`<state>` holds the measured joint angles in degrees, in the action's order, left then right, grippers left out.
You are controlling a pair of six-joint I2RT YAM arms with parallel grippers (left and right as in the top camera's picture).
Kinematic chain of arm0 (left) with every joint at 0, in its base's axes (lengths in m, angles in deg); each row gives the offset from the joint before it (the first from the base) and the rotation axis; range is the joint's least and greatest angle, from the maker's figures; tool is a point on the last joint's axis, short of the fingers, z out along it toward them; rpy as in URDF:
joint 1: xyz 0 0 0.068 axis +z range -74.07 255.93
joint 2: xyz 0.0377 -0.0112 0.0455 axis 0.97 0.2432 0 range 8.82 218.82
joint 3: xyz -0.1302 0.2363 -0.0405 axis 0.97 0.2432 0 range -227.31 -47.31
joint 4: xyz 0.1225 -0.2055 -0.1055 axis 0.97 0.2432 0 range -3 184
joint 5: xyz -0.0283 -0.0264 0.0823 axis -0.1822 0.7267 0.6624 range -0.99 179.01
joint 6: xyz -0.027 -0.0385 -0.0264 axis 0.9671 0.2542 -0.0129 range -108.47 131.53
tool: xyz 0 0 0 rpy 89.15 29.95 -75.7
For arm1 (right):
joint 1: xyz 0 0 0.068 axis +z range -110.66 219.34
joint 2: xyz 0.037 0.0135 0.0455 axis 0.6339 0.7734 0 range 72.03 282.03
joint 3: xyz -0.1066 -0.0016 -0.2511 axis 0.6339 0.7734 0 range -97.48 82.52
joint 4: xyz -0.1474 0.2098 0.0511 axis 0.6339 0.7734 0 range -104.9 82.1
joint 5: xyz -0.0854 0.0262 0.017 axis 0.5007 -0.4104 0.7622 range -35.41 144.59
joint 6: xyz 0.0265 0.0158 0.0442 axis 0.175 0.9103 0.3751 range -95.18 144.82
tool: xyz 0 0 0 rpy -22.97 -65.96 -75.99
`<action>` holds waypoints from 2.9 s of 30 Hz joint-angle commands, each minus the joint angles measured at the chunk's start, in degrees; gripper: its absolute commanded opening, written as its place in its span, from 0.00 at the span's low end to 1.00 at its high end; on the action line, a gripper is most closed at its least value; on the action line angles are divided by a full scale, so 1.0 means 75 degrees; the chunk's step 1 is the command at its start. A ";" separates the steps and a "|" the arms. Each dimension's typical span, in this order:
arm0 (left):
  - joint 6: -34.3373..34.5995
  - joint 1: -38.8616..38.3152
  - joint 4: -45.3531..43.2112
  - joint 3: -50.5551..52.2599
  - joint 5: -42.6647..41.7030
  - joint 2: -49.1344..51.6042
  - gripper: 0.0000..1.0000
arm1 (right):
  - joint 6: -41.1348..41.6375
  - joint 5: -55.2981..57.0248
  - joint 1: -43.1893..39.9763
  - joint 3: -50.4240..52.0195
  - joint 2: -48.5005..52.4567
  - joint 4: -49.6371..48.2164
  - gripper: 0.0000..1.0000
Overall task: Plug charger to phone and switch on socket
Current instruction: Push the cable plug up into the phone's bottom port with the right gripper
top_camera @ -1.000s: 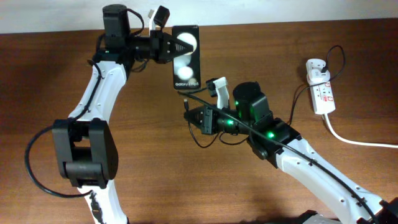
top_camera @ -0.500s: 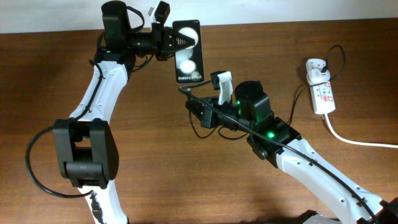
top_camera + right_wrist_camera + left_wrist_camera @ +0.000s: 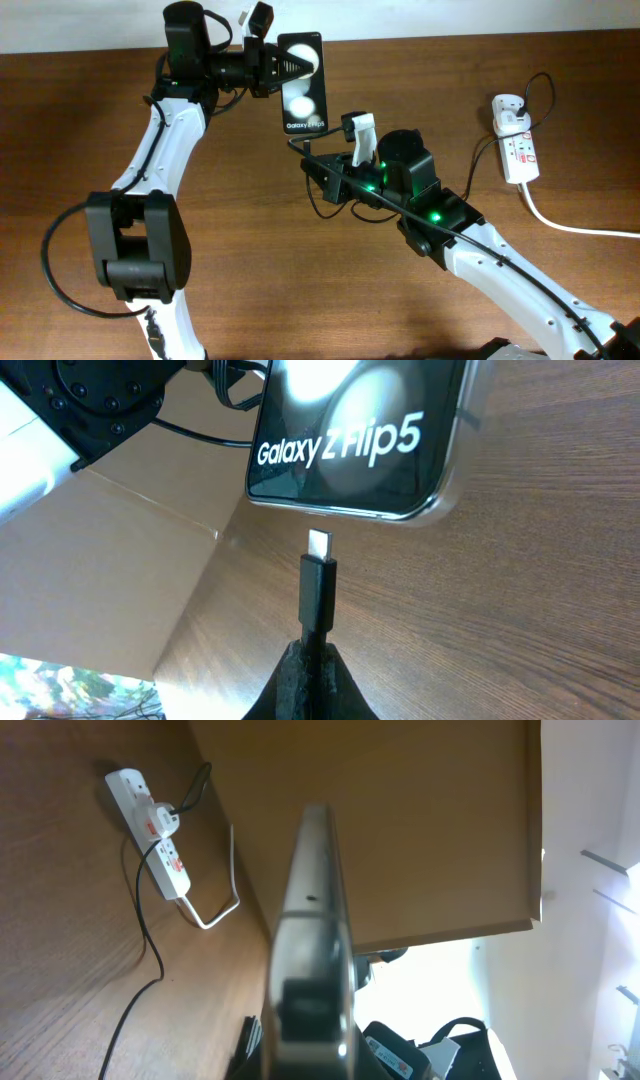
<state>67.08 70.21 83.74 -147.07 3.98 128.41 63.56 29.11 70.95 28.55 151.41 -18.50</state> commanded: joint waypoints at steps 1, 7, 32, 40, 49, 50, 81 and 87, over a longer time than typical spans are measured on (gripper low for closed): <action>-0.0166 -0.0020 -0.0047 -0.0105 -0.0099 -0.0058 0.00 | -0.0105 0.0093 0.0023 0.0017 0.0017 -0.0105 0.04; -0.0166 -0.0020 -0.0047 -0.0105 -0.0152 -0.0061 0.00 | -0.0105 0.0099 0.0017 0.0017 0.0017 -0.0181 0.04; -0.0189 -0.0143 -0.0055 -0.0105 -0.0318 -0.0061 0.00 | -0.0131 0.0268 0.0017 0.0017 0.0017 -0.0128 0.04; -0.0373 -0.0189 -0.0082 -0.0105 -0.0326 -0.0061 0.00 | -0.0134 0.0300 0.0017 0.0017 0.0017 -0.0128 0.04; -0.0772 -0.0192 -0.0079 -0.0105 -0.0420 -0.0061 0.00 | -0.0131 0.0239 -0.0286 0.0017 0.0017 -0.0099 0.04; -0.0772 -0.0192 -0.0079 -0.0105 -0.0440 -0.0058 0.00 | -0.0131 0.0239 -0.0286 0.0017 0.0017 -0.0099 0.04; -0.0772 -0.0181 -0.0082 -0.0105 -0.0632 -0.0058 0.00 | -0.0108 -0.0096 -0.0519 0.0017 0.0017 0.0568 0.10; -0.0778 -0.0146 -0.0082 -0.0105 -0.0612 -0.0058 0.00 | -0.0309 -0.0752 -0.0519 0.0017 0.0017 0.0851 0.21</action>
<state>60.39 68.70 83.26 -147.07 2.73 128.41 63.21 24.72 68.00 28.75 151.38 -12.53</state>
